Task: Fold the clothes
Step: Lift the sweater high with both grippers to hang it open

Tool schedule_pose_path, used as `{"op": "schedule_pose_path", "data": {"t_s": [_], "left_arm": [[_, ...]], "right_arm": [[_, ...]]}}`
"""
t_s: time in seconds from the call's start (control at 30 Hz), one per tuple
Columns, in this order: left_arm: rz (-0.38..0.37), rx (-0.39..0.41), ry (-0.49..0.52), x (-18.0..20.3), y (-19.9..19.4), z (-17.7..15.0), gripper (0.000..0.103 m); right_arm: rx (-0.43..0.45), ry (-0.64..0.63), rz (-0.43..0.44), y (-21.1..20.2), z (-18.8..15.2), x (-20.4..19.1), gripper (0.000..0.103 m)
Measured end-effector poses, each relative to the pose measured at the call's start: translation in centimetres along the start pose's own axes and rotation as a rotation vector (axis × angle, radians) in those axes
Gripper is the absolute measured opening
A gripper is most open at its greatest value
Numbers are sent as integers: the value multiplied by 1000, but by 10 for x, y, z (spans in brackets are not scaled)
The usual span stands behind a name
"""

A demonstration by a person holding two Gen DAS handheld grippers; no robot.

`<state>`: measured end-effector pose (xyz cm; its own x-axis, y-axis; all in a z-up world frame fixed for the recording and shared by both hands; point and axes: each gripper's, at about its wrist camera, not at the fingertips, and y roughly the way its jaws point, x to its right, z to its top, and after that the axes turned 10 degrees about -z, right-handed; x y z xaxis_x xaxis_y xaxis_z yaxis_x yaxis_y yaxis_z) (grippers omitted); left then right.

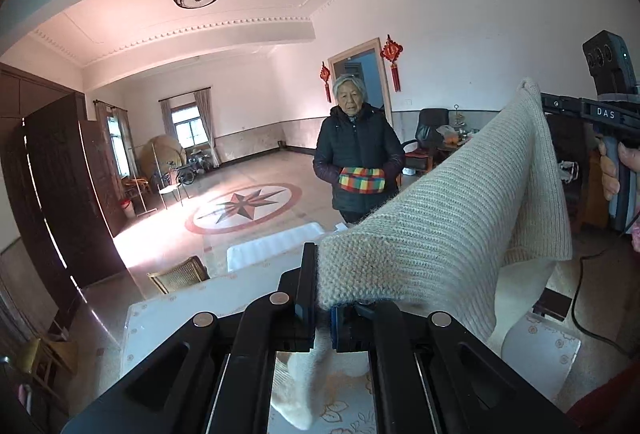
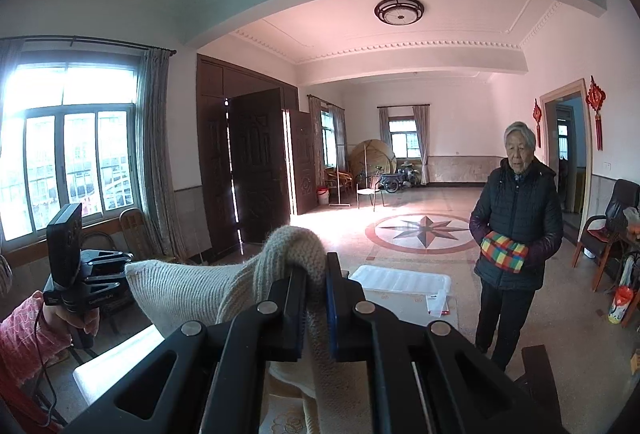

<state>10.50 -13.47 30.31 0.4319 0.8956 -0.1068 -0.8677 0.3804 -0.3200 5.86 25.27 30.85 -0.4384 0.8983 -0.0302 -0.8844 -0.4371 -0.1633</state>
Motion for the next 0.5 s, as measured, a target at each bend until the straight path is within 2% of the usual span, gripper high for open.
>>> {"op": "schedule_pose_path", "data": {"t_s": [0.33, 0.5], "left_arm": [[8, 136, -23, 9, -189, 32, 5], [14, 213, -27, 17, -274, 41, 5]], "right_arm": [[136, -61, 47, -121, 35, -81, 7], [179, -57, 70, -167, 45, -106, 7]]}}
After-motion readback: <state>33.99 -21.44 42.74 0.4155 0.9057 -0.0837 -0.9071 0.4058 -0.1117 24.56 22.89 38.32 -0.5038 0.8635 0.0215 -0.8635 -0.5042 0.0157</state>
